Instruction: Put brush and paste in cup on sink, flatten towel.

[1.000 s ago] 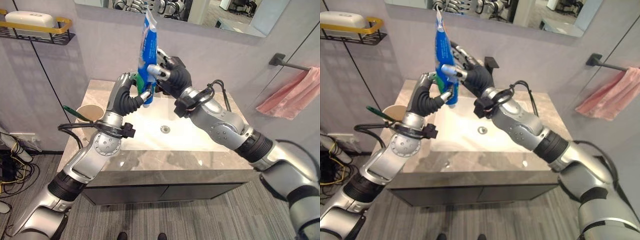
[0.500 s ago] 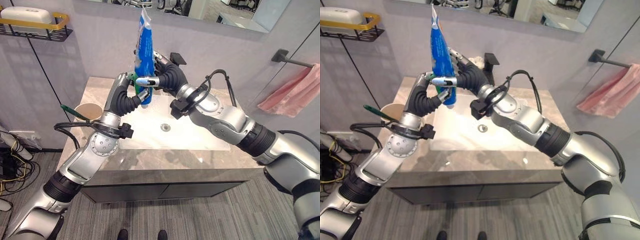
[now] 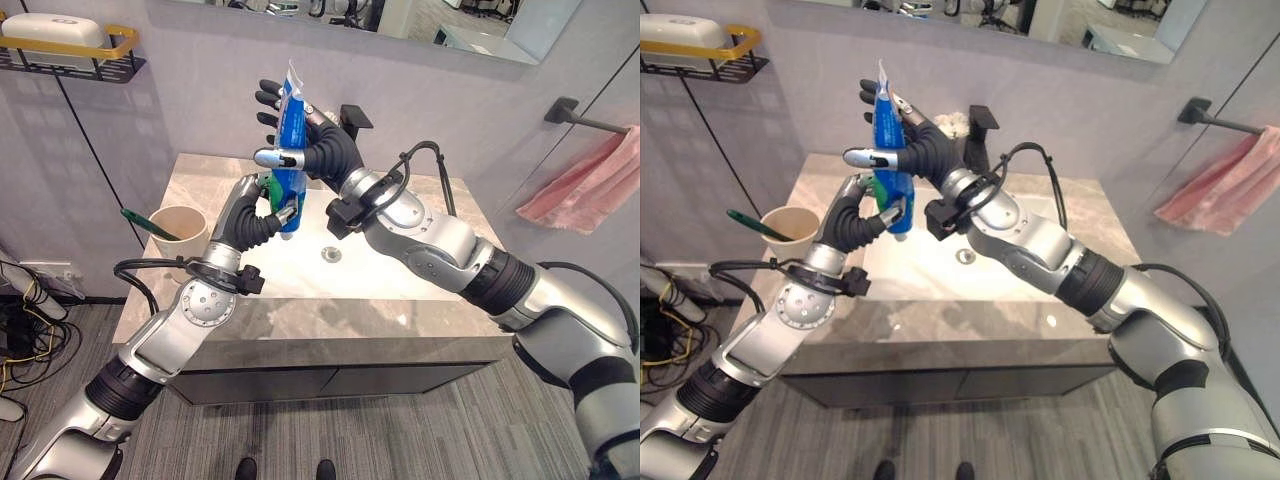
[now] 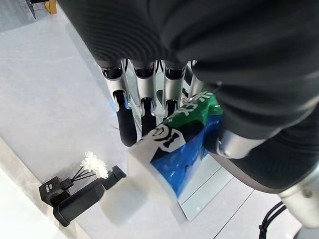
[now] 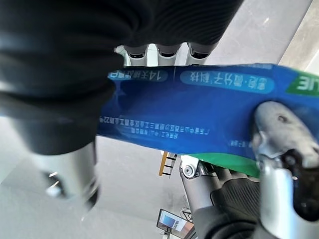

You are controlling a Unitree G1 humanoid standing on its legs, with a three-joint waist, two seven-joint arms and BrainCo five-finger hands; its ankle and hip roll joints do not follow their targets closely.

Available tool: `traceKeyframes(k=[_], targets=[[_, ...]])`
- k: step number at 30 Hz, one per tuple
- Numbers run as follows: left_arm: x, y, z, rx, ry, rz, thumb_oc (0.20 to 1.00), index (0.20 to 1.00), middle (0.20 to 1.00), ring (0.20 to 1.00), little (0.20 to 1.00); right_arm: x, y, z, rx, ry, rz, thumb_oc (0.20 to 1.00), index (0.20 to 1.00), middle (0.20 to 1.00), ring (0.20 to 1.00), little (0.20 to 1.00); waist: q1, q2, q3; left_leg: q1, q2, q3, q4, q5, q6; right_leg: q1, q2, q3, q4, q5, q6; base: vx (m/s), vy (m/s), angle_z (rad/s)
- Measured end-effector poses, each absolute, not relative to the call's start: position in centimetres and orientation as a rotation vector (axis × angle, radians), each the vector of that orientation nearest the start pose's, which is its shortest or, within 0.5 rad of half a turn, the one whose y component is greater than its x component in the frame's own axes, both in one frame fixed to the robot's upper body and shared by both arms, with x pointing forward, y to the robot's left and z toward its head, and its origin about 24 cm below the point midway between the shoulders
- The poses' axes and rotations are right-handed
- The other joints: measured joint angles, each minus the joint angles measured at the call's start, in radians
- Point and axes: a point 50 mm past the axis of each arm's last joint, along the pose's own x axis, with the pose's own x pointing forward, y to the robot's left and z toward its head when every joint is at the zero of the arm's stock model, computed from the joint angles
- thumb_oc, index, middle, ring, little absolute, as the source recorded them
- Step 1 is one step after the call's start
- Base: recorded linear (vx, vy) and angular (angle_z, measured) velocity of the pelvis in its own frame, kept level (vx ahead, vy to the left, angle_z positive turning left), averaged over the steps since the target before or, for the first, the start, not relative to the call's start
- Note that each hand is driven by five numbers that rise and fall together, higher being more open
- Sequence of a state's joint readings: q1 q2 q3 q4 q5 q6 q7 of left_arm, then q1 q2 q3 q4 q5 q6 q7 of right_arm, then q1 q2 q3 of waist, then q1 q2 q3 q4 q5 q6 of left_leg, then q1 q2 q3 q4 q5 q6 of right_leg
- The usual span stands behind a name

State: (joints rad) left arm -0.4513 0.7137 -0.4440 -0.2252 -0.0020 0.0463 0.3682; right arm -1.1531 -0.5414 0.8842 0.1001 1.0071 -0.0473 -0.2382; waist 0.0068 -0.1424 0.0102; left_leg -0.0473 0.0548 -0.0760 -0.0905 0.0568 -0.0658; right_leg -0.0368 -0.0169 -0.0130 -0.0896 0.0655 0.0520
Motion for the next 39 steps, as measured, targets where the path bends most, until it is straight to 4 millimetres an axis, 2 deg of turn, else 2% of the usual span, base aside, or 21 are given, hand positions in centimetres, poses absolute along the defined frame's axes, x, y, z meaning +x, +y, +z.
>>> traceKeyframes(k=[7, 8, 9, 10, 14, 17, 21, 24, 26, 29, 31, 33, 35, 36, 39], targets=[[28.8, 14.5, 18.4, 0.661, -0.581, -0.107, 0.2, 0.2, 0.2, 0.2, 0.2, 32.1, -1.7, 25.5, -0.008, -0.374, 0.751, 0.2, 0.2, 0.2, 0.2, 0.2, -0.001, 0.0, 0.0, -0.005, 0.0, -0.016, 0.0, 0.0, 0.0, 0.0, 0.0, -0.009, 0.004, 0.0, 0.0, 0.0, -0.004, 0.04], [28.8, 14.5, 18.4, 0.66, -0.582, -0.106, 0.344, 0.344, 0.344, 0.344, 0.344, 32.0, -1.6, 25.5, -0.007, -0.375, 0.754, 0.2, 0.2, 0.2, 0.2, 0.2, -0.002, -0.001, 0.0, -0.006, 0.0, -0.021, 0.0, 0.001, 0.0, 0.001, 0.0, -0.016, 0.004, 0.0, 0.0, 0.0, -0.003, 0.13], [28.8, 14.5, 18.4, 0.66, -0.583, -0.106, 0.878, 0.878, 0.878, 0.878, 0.878, 32.0, -1.6, 25.5, -0.007, -0.375, 0.754, 0.2, 0.2, 0.2, 0.2, 0.2, -0.002, -0.001, -0.001, -0.007, 0.0, -0.024, 0.0, 0.001, -0.001, 0.002, 0.0, -0.02, 0.004, 0.0, 0.0, 0.0, -0.002, 0.11], [28.8, 14.5, 18.4, 0.66, -0.584, -0.104, 1.0, 1.0, 1.0, 1.0, 1.0, 32.0, -1.6, 25.6, -0.007, -0.375, 0.754, 0.2, 0.2, 0.2, 0.2, 0.2, 0.0, -0.002, -0.001, -0.007, 0.0, -0.024, 0.0, 0.001, -0.001, 0.002, 0.0, -0.022, 0.004, -0.001, -0.001, 0.0, -0.001, 0.07], [28.5, 15.5, 19.1, 0.617, -0.609, -0.005, 1.0, 1.0, 1.0, 1.0, 1.0, 32.1, -1.8, 25.7, -0.003, -0.38, 0.736, 0.2, 0.2, 0.2, 0.2, 0.2, 0.008, -0.003, -0.001, -0.008, 0.0, -0.029, 0.0, 0.001, -0.001, 0.004, 0.0, -0.024, 0.004, -0.001, -0.001, 0.0, 0.0, 0.0], [27.2, 17.0, 19.4, 0.562, -0.62, 0.094, 1.0, 1.0, 1.0, 1.0, 1.0, 32.3, -2.3, 26.4, 0.007, -0.417, 0.688, 0.2, 0.2, 0.2, 0.2, 0.2, 0.009, -0.002, 0.0, -0.008, 0.0, -0.031, 0.0, 0.001, -0.001, 0.004, 0.0, -0.027, 0.004, -0.003, -0.002, 0.0, 0.003, 0.02], [25.0, 19.3, 19.5, 0.482, -0.613, 0.218, 1.0, 1.0, 1.0, 1.0, 1.0, 32.9, -4.5, 28.4, 0.092, -0.517, 0.534, 0.2, 0.2, 0.2, 0.2, 0.2, 0.038, 0.006, 0.006, -0.017, -0.003, -0.054, 0.0, 0.003, -0.003, 0.006, -0.002, -0.052, 0.003, -0.006, -0.002, -0.01, 0.01, 0.15], [23.3, 20.6, 19.0, 0.468, -0.589, 0.266, 1.0, 1.0, 1.0, 1.0, 1.0, 33.0, -5.4, 29.5, 0.123, -0.567, 0.476, 0.2, 0.2, 0.2, 0.2, 0.2, 0.067, 0.014, 0.023, -0.024, -0.004, -0.074, 0.0, 0.006, -0.006, 0.007, -0.002, -0.069, 0.003, -0.007, -0.004, -0.02, 0.009, 0.21], [22.9, 21.0, 18.8, 0.419, -0.565, 0.255, 1.0, 1.0, 1.0, 1.0, 1.0, 32.9, -5.4, 29.6, 0.133, -0.575, 0.464, 0.2, 0.2, 0.2, 0.2, 0.2, 0.098, 0.018, 0.043, -0.023, -0.005, -0.088, 0.0, 0.01, -0.007, 0.015, -0.001, -0.083, 0.003, -0.01, -0.005, -0.03, 0.015, 0.21], [20.7, 21.9, 17.4, 0.33, -0.48, 0.209, 1.0, 1.0, 1.0, 1.0, 1.0, 32.5, -4.8, 29.8, 0.133, -0.601, 0.477, 0.2, 0.2, 0.2, 0.2, 0.2, 0.126, 0.02, 0.069, -0.027, -0.008, -0.099, 0.0, 0.01, -0.008, 0.015, -0.003, -0.091, -0.002, -0.014, -0.005, -0.05, 0.017, 0.09], [19.5, 24.4, 17.4, 0.405, -0.441, 0.269, 1.0, 1.0, 1.0, 1.0, 1.0, 32.4, -5.0, 29.9, 0.125, -0.611, 0.462, 0.2, 0.2, 0.2, 0.2, 0.2, 0.144, 0.021, 0.078, -0.045, -0.009, -0.117, 0.0, 0.011, -0.016, 0.008, -0.003, -0.111, -0.002, -0.02, -0.006, -0.06, 0.017, 0.27], [18.0, 26.6, 17.8, 0.368, -0.445, 0.352, 1.0, 1.0, 1.0, 1.0, 1.0, 32.2, -5.1, 30.2, 0.133, -0.625, 0.451, 0.2, 0.2, 0.2, 0.2, 0.2, 0.192, 0.023, 0.09, -0.062, -0.013, -0.131, 0.0, 0.017, -0.01, -0.005, -0.006, -0.123, 0.0, -0.022, -0.003, -0.03, 0.007, 0.24], [17.0, 29.5, 16.8, 0.328, -0.398, 0.467, 1.0, 1.0, 1.0, 1.0, 1.0, 31.3, -5.0, 30.8, 0.118, -0.68, 0.461, 0.2, 0.2, 0.2, 0.2, 0.2, 0.222, 0.023, 0.112, -0.064, -0.018, -0.144, 0.001, 0.017, -0.01, -0.001, -0.009, -0.136, 0.002, -0.029, -0.002, 0.01, 0.013, 0.3], [16.8, 30.8, 15.9, 0.266, -0.363, 0.518, 1.0, 1.0, 1.0, 1.0, 1.0, 30.8, -5.2, 31.4, 0.12, -0.722, 0.46, 0.2, 0.2, 0.2, 0.2, 0.2, 0.253, 0.02, 0.116, -0.072, -0.029, -0.163, 0.004, 0.017, -0.01, 0.001, -0.014, -0.159, 0.003, -0.035, -0.001, 0.03, 0.018, 0.38], [16.9, 32.1, 14.7, 0.214, -0.308, 0.558, 1.0, 1.0, 1.0, 1.0, 1.0, 30.6, -5.9, 32.3, 0.129, -0.77, 0.425, 0.2, 0.2, 0.2, 0.2, 0.2, 0.273, 0.005, 0.124, -0.083, -0.034, -0.188, 0.008, 0.017, -0.01, 0.003, -0.021, -0.173, 0.004, -0.04, 0.003, 0.02, 0.007, 0.28]])
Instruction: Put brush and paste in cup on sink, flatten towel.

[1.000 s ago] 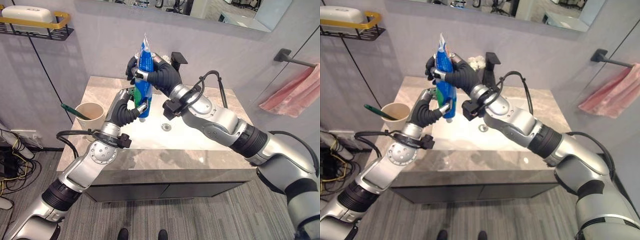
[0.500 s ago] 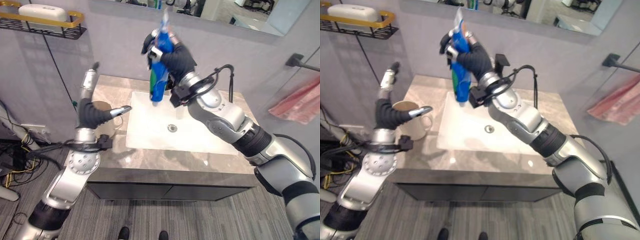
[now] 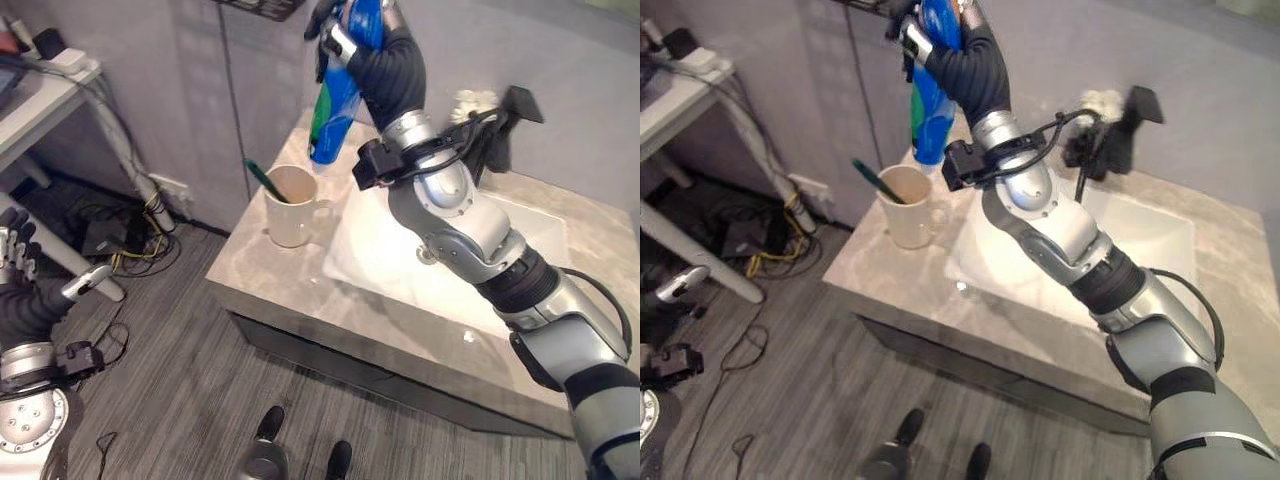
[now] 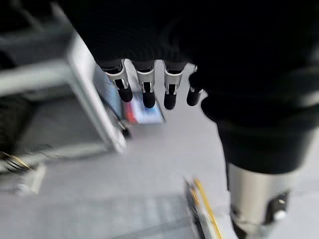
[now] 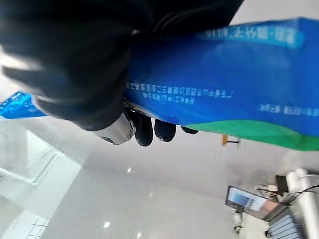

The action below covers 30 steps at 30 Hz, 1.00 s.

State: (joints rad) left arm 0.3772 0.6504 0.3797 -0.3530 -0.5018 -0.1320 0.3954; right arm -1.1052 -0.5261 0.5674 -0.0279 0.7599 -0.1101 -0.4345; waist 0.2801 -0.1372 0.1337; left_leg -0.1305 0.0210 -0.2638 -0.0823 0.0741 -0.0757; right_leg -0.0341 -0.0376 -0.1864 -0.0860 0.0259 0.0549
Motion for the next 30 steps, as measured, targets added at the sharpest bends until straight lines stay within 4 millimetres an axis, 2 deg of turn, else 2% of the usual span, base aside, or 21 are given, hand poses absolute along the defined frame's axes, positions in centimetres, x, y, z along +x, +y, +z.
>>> traceKeyframes(k=[3, 12, 20, 26, 30], targets=[[17.0, 32.5, 14.2, 0.209, -0.282, 0.565, 1.0, 1.0, 1.0, 1.0, 1.0, 30.6, -5.9, 32.4, 0.126, -0.772, 0.423, 0.2, 0.2, 0.2, 0.2, 0.2, 0.017, -0.013, 0.001, -0.001, -0.008, -0.004, 0.001, 0.0, 0.0, 0.003, -0.007, -0.004, 0.0, -0.004, 0.006, 0.01, 0.01, 0.08], [17.9, 32.9, 13.6, 0.197, -0.261, 0.565, 1.0, 1.0, 1.0, 1.0, 1.0, 31.1, -6.1, 32.2, 0.083, -0.784, 0.389, 0.2, 0.2, 0.2, 0.2, 0.2, 0.017, -0.026, 0.007, -0.013, -0.021, -0.022, 0.01, -0.003, -0.004, 0.004, -0.015, -0.02, -0.005, -0.007, 0.01, 0.0, 0.003, 0.05], [18.9, 31.5, 10.9, 0.109, -0.155, 0.477, 1.0, 1.0, 1.0, 1.0, 1.0, 31.5, -6.4, 31.6, 0.12, -0.767, 0.363, 0.2, 0.2, 0.2, 0.2, 0.2, 0.012, -0.025, 0.008, -0.014, -0.023, -0.024, 0.011, 0.001, 0.002, 0.004, -0.016, -0.021, -0.001, -0.007, 0.01, 0.0, 0.001, 0.0], [19.0, 31.4, 10.8, 0.107, -0.15, 0.472, 1.0, 1.0, 1.0, 1.0, 1.0, 31.7, -6.1, 31.4, 0.138, -0.752, 0.365, 0.2, 0.2, 0.2, 0.2, 0.2, 0.009, -0.012, 0.017, -0.015, -0.021, -0.024, 0.011, 0.001, 0.002, 0.003, -0.015, -0.021, -0.001, -0.007, 0.01, 0.0, 0.0, 0.0], [19.8, 30.3, 10.6, 0.069, -0.144, 0.43, 1.0, 1.0, 1.0, 1.0, 1.0, 32.0, -5.7, 30.9, 0.155, -0.726, 0.363, 0.2, 0.2, 0.2, 0.2, 0.2, 0.009, -0.01, 0.026, -0.017, -0.02, -0.024, 0.011, 0.001, 0.002, 0.001, -0.015, -0.021, -0.001, -0.007, 0.01, 0.0, 0.0, 0.0]])
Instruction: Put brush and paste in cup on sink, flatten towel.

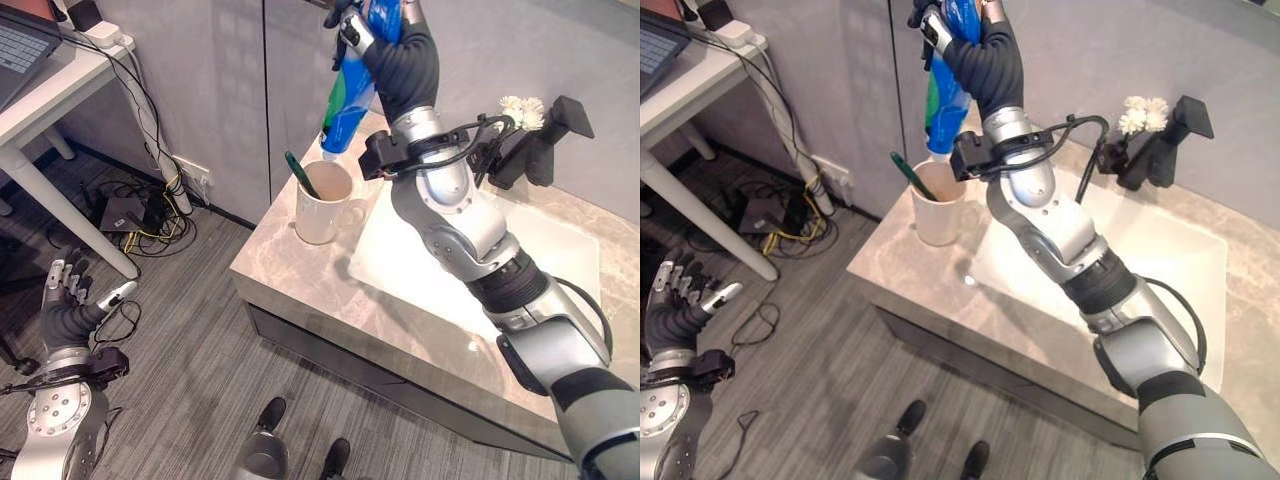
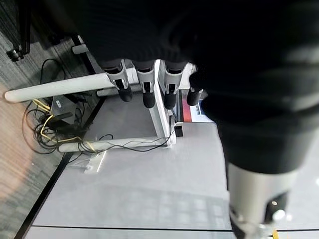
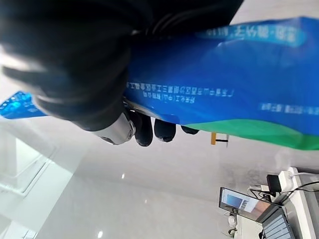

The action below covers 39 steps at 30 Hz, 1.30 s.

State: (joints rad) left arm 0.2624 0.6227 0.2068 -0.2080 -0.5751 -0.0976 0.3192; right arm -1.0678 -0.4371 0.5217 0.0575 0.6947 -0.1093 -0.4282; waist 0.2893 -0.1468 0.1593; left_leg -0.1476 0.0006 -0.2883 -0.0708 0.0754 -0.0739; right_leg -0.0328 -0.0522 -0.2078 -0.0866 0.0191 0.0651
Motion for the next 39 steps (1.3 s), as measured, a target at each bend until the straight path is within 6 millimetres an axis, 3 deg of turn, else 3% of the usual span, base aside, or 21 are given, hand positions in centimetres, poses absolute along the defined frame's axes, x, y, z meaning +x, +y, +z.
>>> traceKeyframes(k=[19, 28, 30, 31, 39], targets=[[20.7, 29.6, 10.7, 0.048, -0.147, 0.423, 1.0, 1.0, 1.0, 1.0, 1.0, 32.7, -5.8, 29.5, 0.144, -0.666, 0.374, 0.2, 0.2, 0.2, 0.2, 0.2, -0.007, -0.024, 0.023, -0.013, -0.002, -0.003, 0.014, -0.001, -0.001, -0.005, 0.001, -0.001, 0.001, 0.0, 0.0, 0.0, 0.0, 0.0], [21.0, 29.6, 10.7, 0.049, -0.134, 0.425, 1.0, 1.0, 1.0, 1.0, 1.0, 33.0, -6.1, 27.6, 0.161, -0.602, 0.371, 0.2, 0.2, 0.2, 0.2, 0.2, -0.01, -0.024, 0.023, -0.013, -0.001, -0.002, 0.017, -0.001, 0.0, -0.004, 0.001, 0.0, 0.001, 0.002, -0.001, 0.0, 0.0, 0.0], [21.0, 29.6, 10.7, 0.049, -0.134, 0.425, 1.0, 1.0, 1.0, 1.0, 1.0, 33.0, -6.0, 27.5, 0.162, -0.596, 0.373, 0.536, 0.536, 0.536, 0.536, 0.536, -0.013, -0.024, 0.023, -0.012, -0.001, -0.002, 0.017, -0.001, 0.0, -0.003, 0.001, 0.0, 0.001, 0.003, -0.001, 0.0, 0.0, 0.0], [21.0, 29.6, 10.7, 0.049, -0.134, 0.425, 1.0, 1.0, 1.0, 1.0, 1.0, 33.1, -5.9, 27.5, 0.159, -0.588, 0.374, 1.0, 1.0, 1.0, 1.0, 1.0, -0.015, -0.024, 0.023, -0.012, -0.002, -0.002, 0.017, -0.001, 0.0, -0.003, 0.001, 0.0, 0.001, 0.003, -0.001, 0.0, 0.0, 0.0], [21.3, 29.4, 11.2, 0.063, -0.149, 0.422, 1.0, 1.0, 1.0, 1.0, 1.0, 33.0, -5.7, 27.4, 0.128, -0.591, 0.373, 1.0, 1.0, 1.0, 1.0, 1.0, -0.017, -0.024, 0.023, -0.01, -0.002, -0.002, 0.02, -0.001, -0.001, 0.001, 0.001, 0.0, 0.001, 0.003, -0.002, 0.0, 0.0, 0.0]])
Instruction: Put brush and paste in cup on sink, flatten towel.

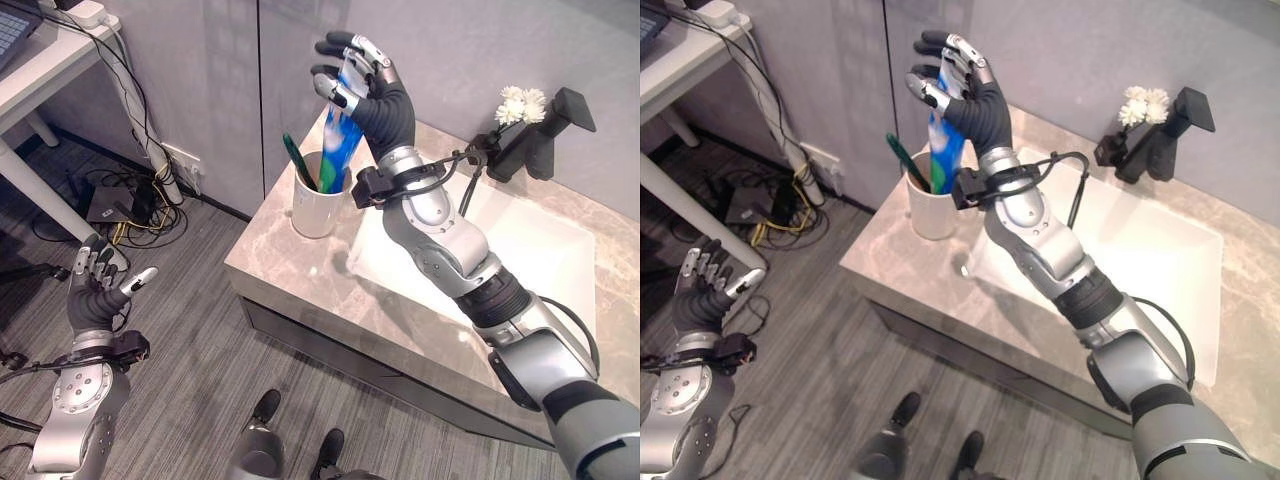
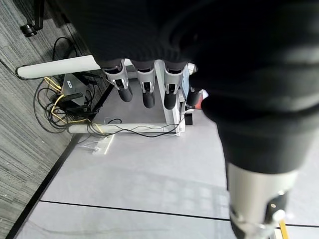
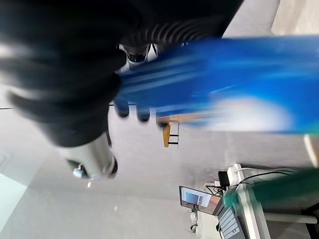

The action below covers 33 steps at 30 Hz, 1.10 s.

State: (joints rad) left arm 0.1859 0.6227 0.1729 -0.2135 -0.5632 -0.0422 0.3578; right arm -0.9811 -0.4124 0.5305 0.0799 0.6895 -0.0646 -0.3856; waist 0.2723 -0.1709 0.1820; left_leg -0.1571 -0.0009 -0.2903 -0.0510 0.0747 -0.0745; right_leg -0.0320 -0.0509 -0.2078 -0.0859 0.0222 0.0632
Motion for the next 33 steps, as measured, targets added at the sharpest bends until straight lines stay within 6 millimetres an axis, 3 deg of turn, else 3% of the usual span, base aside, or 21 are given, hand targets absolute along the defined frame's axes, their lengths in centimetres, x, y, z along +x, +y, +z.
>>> traceKeyframes(k=[7, 10, 13, 14, 15, 16, 17, 21, 22, 23, 24, 28, 30, 32, 33], targets=[[22.0, 27.4, 14.6, 0.071, -0.304, 0.347, 1.0, 1.0, 1.0, 1.0, 1.0, 32.3, -6.0, 28.9, 0.12, -0.685, 0.343, 1.0, 1.0, 1.0, 1.0, 1.0, 0.001, 0.003, 0.002, 0.003, 0.0, 0.005, 0.01, 0.0, 0.0, 0.005, 0.0, 0.005, 0.0, 0.006, -0.002, 0.0, 0.001, -0.01], [23.3, 24.1, 17.4, 0.121, -0.376, 0.088, 1.0, 1.0, 1.0, 1.0, 1.0, 31.2, -8.3, 32.1, 0.145, -0.857, 0.236, 1.0, 1.0, 1.0, 1.0, 1.0, -0.009, 0.037, 0.013, 0.06, -0.001, 0.022, 0.01, -0.01, 0.004, 0.054, -0.004, 0.018, 0.0, 0.007, -0.002, 0.02, 0.031, -0.13], [23.1, 21.9, 17.2, 0.154, -0.328, -0.097, 1.0, 1.0, 1.0, 1.0, 1.0, 30.2, -9.8, 33.3, 0.085, -0.947, 0.207, 1.0, 1.0, 1.0, 1.0, 1.0, -0.039, 0.063, 0.008, 0.076, -0.005, 0.041, 0.011, -0.016, 0.011, 0.066, -0.01, 0.038, 0.0, 0.011, 0.003, 0.01, 0.03, -0.23], [22.9, 21.0, 16.6, 0.129, -0.285, -0.168, 0.57, 0.57, 0.57, 0.57, 0.57, 29.9, -11.2, 33.3, 0.048, -0.977, 0.162, 1.0, 1.0, 1.0, 1.0, 1.0, -0.059, 0.079, -0.002, 0.089, -0.007, 0.06, 0.011, -0.019, 0.017, 0.065, -0.016, 0.058, 0.0, 0.015, 0.007, 0.0, 0.045, -0.34], [22.6, 20.6, 16.5, 0.106, -0.258, -0.206, 0.426, 0.426, 0.426, 0.426, 0.426, 29.8, -12.5, 33.0, -0.009, -0.986, 0.129, 1.0, 1.0, 1.0, 1.0, 1.0, -0.08, 0.085, -0.008, 0.09, -0.009, 0.073, 0.012, -0.021, 0.021, 0.065, -0.018, 0.068, 0.0, 0.017, 0.009, 0.0, 0.034, -0.36], [22.1, 20.4, 16.5, 0.098, -0.239, -0.234, 0.2, 0.2, 0.2, 0.2, 0.2, 29.6, -14.0, 32.5, -0.062, -0.983, 0.084, 1.0, 1.0, 1.0, 1.0, 1.0, -0.094, 0.087, -0.016, 0.091, -0.009, 0.08, 0.011, -0.019, 0.028, 0.062, -0.02, 0.076, 0.0, 0.018, 0.01, -0.04, 0.028, -0.33], [21.6, 20.3, 16.3, 0.084, -0.209, -0.26, 0.2, 0.2, 0.2, 0.2, 0.2, 29.5, -16.4, 31.3, -0.093, -0.945, 0.009, 1.0, 1.0, 1.0, 1.0, 1.0, -0.111, 0.094, -0.026, 0.098, -0.01, 0.091, 0.01, -0.02, 0.03, 0.063, -0.022, 0.091, 0.0, 0.02, 0.012, -0.01, 0.014, -0.35], [20.9, 21.2, 14.7, 0.064, -0.088, -0.247, 0.2, 0.2, 0.2, 0.2, 0.2, 30.0, -21.3, 27.7, -0.163, -0.796, -0.137, 1.0, 1.0, 1.0, 1.0, 1.0, -0.18, 0.123, -0.052, 0.113, -0.006, 0.132, 0.009, -0.03, 0.039, 0.06, -0.021, 0.123, 0.0, 0.023, 0.012, -0.01, 0.021, -0.33], [19.7, 22.4, 14.8, 0.105, -0.05, -0.217, 0.2, 0.2, 0.2, 0.2, 0.2, 29.7, -26.0, 24.5, -0.216, -0.66, -0.273, 1.0, 1.0, 1.0, 1.0, 1.0, -0.198, 0.128, -0.056, 0.123, -0.001, 0.146, -0.001, -0.03, 0.039, 0.057, -0.017, 0.144, 0.0, 0.024, 0.012, 0.0, 0.018, -0.32], [19.3, 23.1, 14.7, 0.115, -0.03, -0.19, 0.2, 0.2, 0.2, 0.2, 0.2, 29.5, -29.0, 22.5, -0.289, -0.546, -0.372, 1.0, 1.0, 1.0, 1.0, 1.0, -0.203, 0.134, -0.06, 0.124, 0.002, 0.163, -0.008, -0.031, 0.039, 0.05, -0.016, 0.15, 0.0, 0.024, 0.012, 0.02, 0.007, -0.41], [18.7, 24.1, 14.2, 0.126, 0.01, -0.139, 0.2, 0.2, 0.2, 0.2, 0.2, 28.6, -34.2, 18.7, -0.414, -0.3, -0.524, 1.0, 1.0, 1.0, 1.0, 1.0, -0.208, 0.155, -0.071, 0.137, 0.005, 0.17, -0.025, -0.031, 0.041, 0.049, -0.015, 0.164, 0.0, 0.024, 0.013, 0.04, 0.001, -0.34], [17.5, 25.2, 14.9, 0.109, 0.033, -0.091, 0.2, 0.2, 0.2, 0.2, 0.2, 22.9, -42.6, 12.8, -0.482, 0.027, -0.845, 1.0, 1.0, 1.0, 1.0, 1.0, -0.223, 0.174, -0.088, 0.148, 0.009, 0.191, -0.037, -0.031, 0.041, 0.047, -0.013, 0.176, 0.0, 0.023, 0.014, 0.04, -0.011, -0.14], [17.3, 25.4, 14.7, 0.113, 0.056, -0.083, 0.2, 0.2, 0.2, 0.2, 0.2, 21.0, -44.4, 10.6, -0.48, 0.141, -0.919, 1.0, 1.0, 1.0, 1.0, 1.0, -0.231, 0.18, -0.091, 0.157, 0.011, 0.192, -0.037, -0.032, 0.042, 0.054, -0.012, 0.18, 0.0, 0.023, 0.015, 0.02, -0.017, -0.08], [17.0, 25.4, 14.4, 0.086, 0.088, -0.091, 0.2, 0.2, 0.2, 0.2, 0.2, 16.6, -46.9, 6.4, -0.473, 0.397, -1.051, 1.0, 1.0, 1.0, 1.0, 1.0, -0.24, 0.182, -0.093, 0.158, 0.011, 0.193, -0.038, -0.033, 0.042, 0.055, -0.012, 0.181, 0.0, 0.022, 0.016, 0.0, 0.0, 0.0], [16.8, 25.5, 14.1, 0.082, 0.103, -0.088, 0.2, 0.2, 0.2, 0.2, 0.2, 15.2, -47.1, 5.1, -0.473, 0.468, -1.069, 1.0, 1.0, 1.0, 1.0, 1.0, -0.244, 0.184, -0.094, 0.158, 0.011, 0.193, -0.038, -0.032, 0.042, 0.055, -0.012, 0.181, -0.001, 0.022, 0.016, 0.0, 0.0, 0.0]])
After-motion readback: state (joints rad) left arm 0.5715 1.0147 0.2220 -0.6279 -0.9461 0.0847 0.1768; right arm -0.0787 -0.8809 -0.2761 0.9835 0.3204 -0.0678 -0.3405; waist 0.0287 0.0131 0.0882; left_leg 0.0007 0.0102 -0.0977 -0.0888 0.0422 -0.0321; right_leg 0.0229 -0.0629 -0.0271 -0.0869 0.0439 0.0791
